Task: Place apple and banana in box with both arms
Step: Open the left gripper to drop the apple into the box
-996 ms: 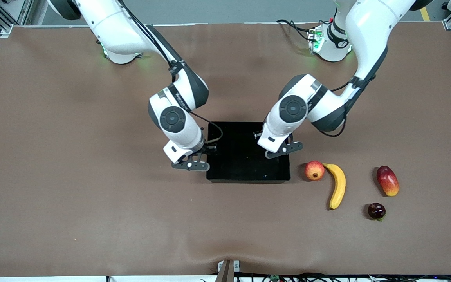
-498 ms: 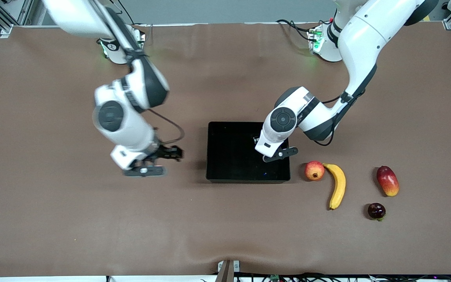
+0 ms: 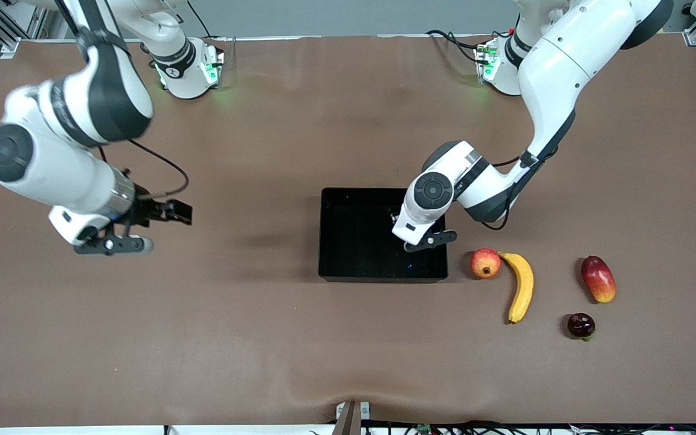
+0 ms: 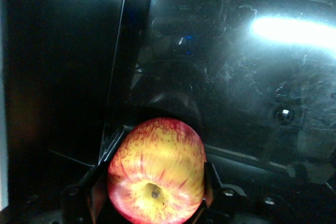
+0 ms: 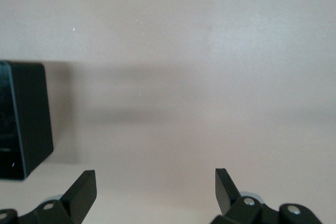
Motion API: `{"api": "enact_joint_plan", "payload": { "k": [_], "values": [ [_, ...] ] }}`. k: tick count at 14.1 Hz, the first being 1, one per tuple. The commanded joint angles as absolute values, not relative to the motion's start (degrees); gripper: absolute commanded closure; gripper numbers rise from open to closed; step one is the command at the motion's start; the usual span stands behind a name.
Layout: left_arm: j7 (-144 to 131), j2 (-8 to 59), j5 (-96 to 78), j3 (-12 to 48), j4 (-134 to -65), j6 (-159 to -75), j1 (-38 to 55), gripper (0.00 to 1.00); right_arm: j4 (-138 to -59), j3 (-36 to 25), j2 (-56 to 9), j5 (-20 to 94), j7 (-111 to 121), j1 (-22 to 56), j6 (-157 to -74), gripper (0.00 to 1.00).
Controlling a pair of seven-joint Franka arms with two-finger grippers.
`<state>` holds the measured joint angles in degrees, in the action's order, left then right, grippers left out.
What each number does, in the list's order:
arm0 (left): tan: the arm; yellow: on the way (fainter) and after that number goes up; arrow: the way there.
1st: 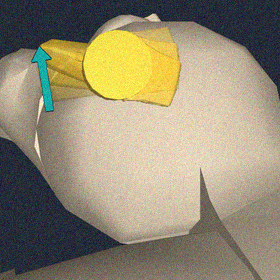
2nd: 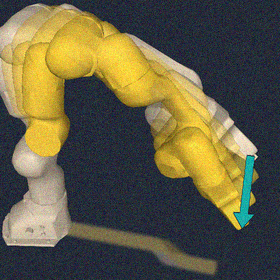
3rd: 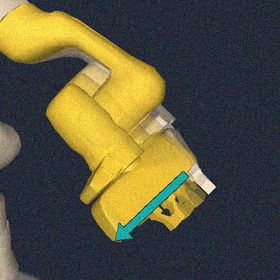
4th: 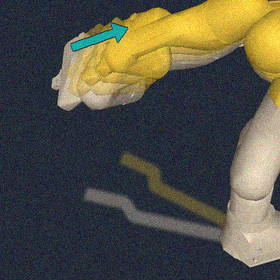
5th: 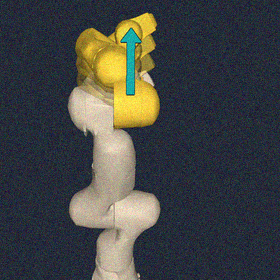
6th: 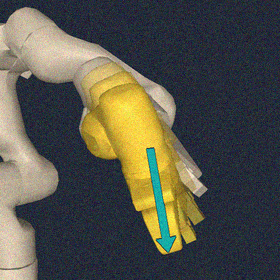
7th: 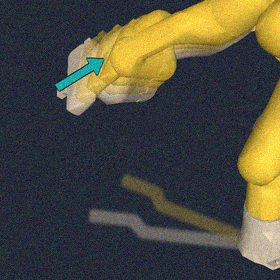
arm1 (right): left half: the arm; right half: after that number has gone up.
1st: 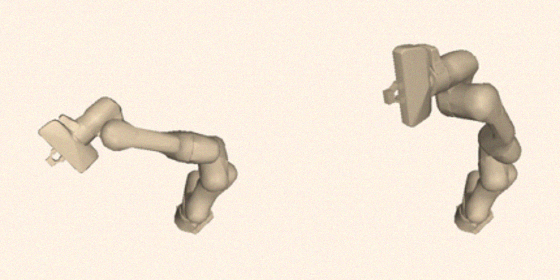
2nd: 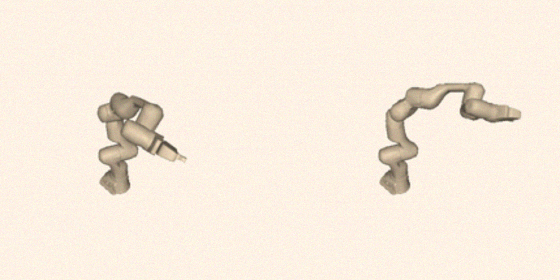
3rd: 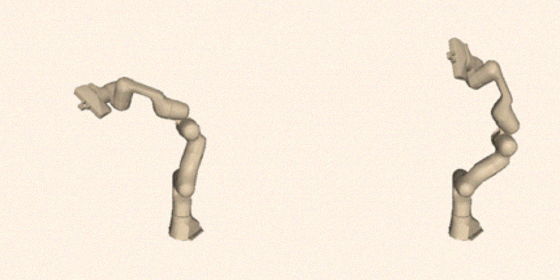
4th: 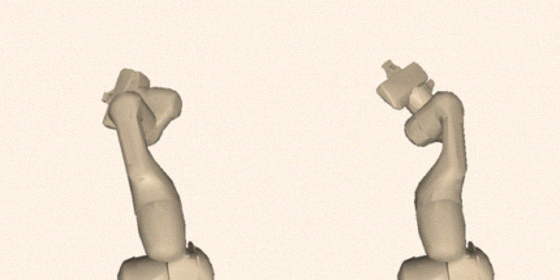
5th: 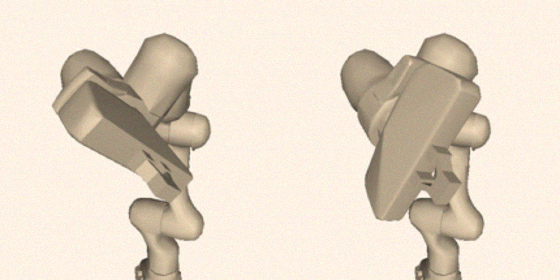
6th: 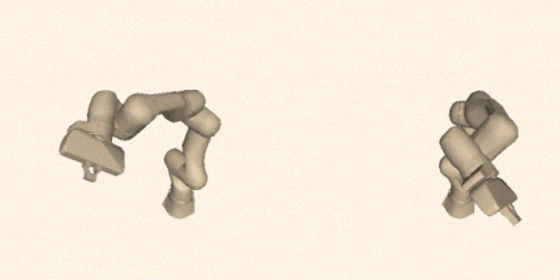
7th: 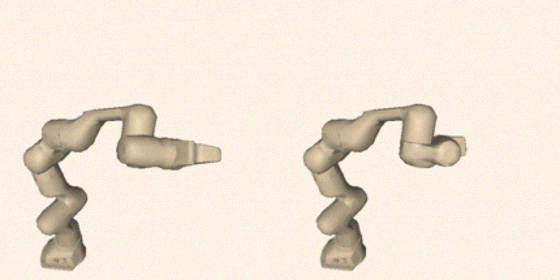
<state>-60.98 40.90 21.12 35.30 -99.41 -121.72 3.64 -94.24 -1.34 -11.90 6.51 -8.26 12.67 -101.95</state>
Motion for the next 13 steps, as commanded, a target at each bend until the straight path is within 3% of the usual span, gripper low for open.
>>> {"api": "enact_joint_plan", "payload": {
  "k": [1,5,8,13],
  "values": [
    [-62.31,40.43,22.59,35.42,-98.7,-121.91,3.69,0.0,-96.68,-0.35,-5.99,6.07,-3.09,8.63,-98.8,0.0],
    [-62.4,33.51,22.06,35.77,-98.09,-119.11,3.08,0.0,-96.59,-0.26,-0.63,5.36,4.82,4.84,-92.91,0.0],
    [-61.44,27.7,21.71,35.77,-94.41,-111.21,1.33,0.0,-96.33,-0.35,2.19,3.08,4.57,3.96,-90.53,0.0],
    [-49.86,26.72,22.93,35.6,-94.13,-109.34,-9.73,0.0,-95.98,-0.35,4.48,3.08,4.57,-0.79,-86.23,0.0]
  ]
}}
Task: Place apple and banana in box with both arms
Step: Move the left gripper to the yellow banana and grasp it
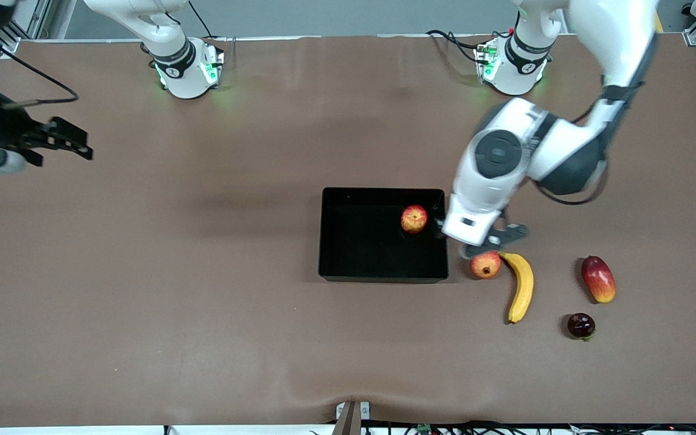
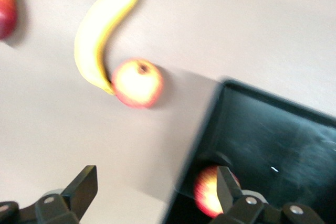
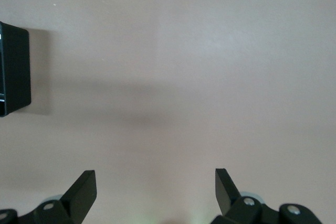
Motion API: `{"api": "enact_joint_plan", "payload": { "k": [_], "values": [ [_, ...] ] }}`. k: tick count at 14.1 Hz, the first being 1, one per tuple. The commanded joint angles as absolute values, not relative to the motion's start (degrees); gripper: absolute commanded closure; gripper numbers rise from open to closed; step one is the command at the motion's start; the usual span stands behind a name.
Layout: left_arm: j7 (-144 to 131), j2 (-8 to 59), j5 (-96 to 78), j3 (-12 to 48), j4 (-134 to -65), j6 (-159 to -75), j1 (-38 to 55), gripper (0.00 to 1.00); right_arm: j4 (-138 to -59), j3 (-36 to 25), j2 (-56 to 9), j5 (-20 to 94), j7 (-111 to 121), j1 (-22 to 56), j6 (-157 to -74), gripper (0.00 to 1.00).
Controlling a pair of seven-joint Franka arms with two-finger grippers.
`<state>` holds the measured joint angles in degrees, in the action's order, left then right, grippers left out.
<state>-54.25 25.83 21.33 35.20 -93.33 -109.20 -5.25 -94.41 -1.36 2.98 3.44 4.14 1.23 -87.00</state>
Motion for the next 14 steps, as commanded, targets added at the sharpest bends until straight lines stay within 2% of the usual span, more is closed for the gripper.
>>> {"api": "enact_joint_plan", "payload": {
  "k": [1,5,10,14],
  "values": [
    [-45.83,27.24,23.81,35.6,-94.22,-109.68,-12.45,0.0,-95.98,-0.26,4.48,3.08,4.57,-1.49,-85.87,0.0],
    [-33.87,31.28,23.99,35.6,-94.22,-112.84,-17.93,0.0,-95.1,-0.09,4.31,3.08,4.4,-1.5,-85.96,0.0],
    [-22.68,38.66,24.08,35.42,-94.48,-121.62,-23.11,0.04,-95.1,0.18,3.87,3.34,4.57,-0.53,-83.67,0.0],
    [-22.15,43.32,27.59,34.28,-94.48,-126.55,-23.12,0.14,-95.19,0.09,3.87,3.25,4.66,-0.7,-82.35,0.0]
  ]
}}
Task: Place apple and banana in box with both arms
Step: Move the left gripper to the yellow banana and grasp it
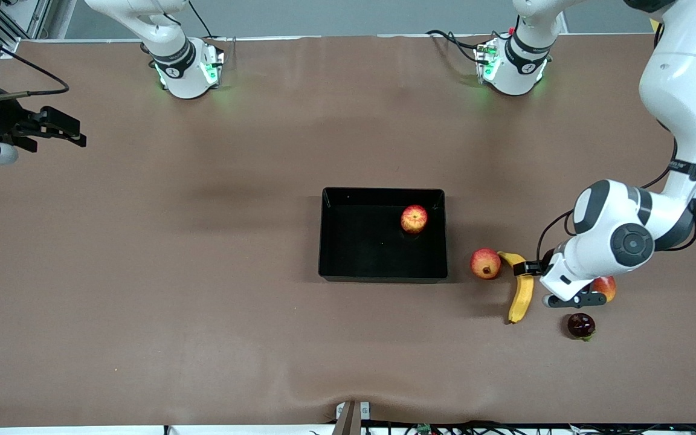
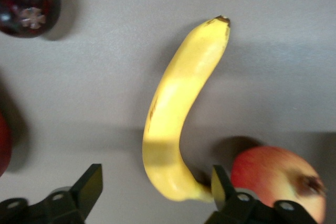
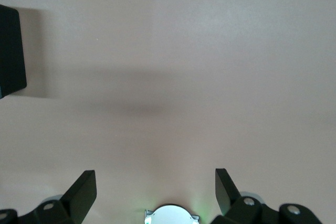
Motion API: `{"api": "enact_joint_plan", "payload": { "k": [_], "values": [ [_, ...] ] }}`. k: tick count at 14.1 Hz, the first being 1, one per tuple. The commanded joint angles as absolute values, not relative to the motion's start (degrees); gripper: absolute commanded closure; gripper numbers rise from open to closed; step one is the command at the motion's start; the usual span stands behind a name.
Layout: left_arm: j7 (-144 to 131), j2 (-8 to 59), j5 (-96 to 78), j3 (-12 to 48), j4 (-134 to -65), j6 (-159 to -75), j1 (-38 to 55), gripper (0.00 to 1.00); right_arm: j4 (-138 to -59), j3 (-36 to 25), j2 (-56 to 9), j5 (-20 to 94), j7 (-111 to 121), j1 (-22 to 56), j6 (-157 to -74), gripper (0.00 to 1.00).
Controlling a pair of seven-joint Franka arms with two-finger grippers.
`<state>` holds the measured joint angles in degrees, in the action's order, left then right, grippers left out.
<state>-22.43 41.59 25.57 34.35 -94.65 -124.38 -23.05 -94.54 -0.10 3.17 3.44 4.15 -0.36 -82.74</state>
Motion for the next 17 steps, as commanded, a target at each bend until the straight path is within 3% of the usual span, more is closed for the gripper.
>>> {"api": "enact_joint_plan", "payload": {
  "k": [1,6,7,9,13,17],
  "values": [
    [-22.15,44.11,27.6,34.28,-94.48,-127.52,-23.12,0.18,-95.19,0.09,3.87,3.25,4.66,-0.7,-82.35,0.0],
    [-22.15,46.58,27.69,32.96,-94.48,-129.9,-22.85,0.47,-95.27,0.0,3.6,3.08,4.31,-1.14,-82.88,0.0],
    [-22.15,46.49,27.69,32.87,-94.66,-129.9,-22.85,0.61,-95.19,-0.09,3.17,2.9,4.13,-1.14,-83.05,0.0],
    [-21.8,45.53,27.69,32.87,-95.62,-129.29,-23.9,0.99,-95.19,-0.09,2.73,2.55,4.04,-1.4,-84.11,0.0],
    [-17.14,38.96,27.6,33.48,-96.33,-122.29,-25.49,1.0,-94.75,-0.26,3.16,0.62,4.04,-3.5,-83.59,0.0],
    [-20.73,32.27,26.72,40.85,-95.89,-112.35,-25.31,1.0,-94.75,-0.26,3.34,0.53,4.04,-8.16,-84.19,0.0]
  ]
}}
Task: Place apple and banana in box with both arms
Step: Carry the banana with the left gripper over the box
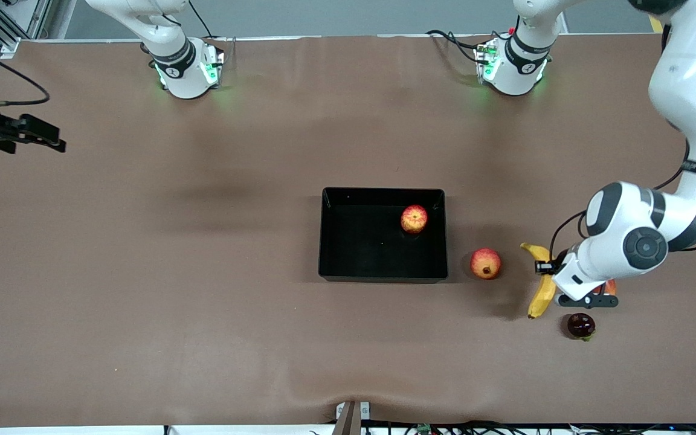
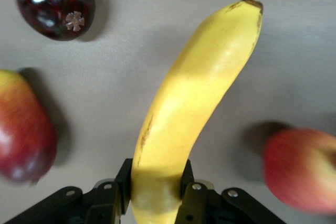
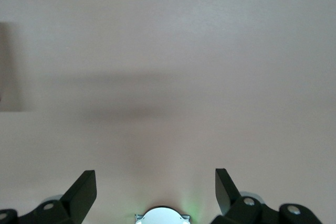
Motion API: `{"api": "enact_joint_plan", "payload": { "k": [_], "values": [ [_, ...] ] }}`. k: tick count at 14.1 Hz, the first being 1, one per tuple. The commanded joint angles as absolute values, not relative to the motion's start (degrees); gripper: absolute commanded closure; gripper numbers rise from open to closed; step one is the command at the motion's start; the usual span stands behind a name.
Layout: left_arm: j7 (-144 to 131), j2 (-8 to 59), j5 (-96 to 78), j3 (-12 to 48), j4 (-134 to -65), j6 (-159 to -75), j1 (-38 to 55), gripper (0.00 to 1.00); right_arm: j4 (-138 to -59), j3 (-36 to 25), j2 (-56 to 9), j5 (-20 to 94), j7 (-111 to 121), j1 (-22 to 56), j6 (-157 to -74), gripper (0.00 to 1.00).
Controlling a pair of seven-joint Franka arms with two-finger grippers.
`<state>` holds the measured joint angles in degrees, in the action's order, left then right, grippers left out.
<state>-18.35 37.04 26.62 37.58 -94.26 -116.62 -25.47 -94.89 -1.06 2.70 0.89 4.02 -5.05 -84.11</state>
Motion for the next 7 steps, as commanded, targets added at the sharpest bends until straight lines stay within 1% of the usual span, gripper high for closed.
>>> {"api": "enact_joint_plan", "payload": {
  "k": [1,4,5,7],
  "values": [
    [-21.0,31.56,26.72,43.13,-95.98,-110.32,-25.14,1.0,-94.83,-0.26,3.34,0.44,4.04,-8.61,-85.16,0.0],
    [-27.39,31.99,26.72,50.6,-95.71,-109.42,-24.35,1.0,-94.75,-0.26,3.43,-0.43,4.04,-8.96,-86.65,0.0],
    [-30.81,32.25,26.81,51.93,-95.63,-109.42,-22.52,1.0,-94.75,-0.26,3.43,-1.22,4.04,-8.96,-87.88,0.0],
    [-36.01,33.83,26.81,51.86,-93.27,-109.42,-16.12,1.0,-94.66,-0.09,3.43,-2.02,3.96,-8.7,-88.59,0.0]
  ]
}}
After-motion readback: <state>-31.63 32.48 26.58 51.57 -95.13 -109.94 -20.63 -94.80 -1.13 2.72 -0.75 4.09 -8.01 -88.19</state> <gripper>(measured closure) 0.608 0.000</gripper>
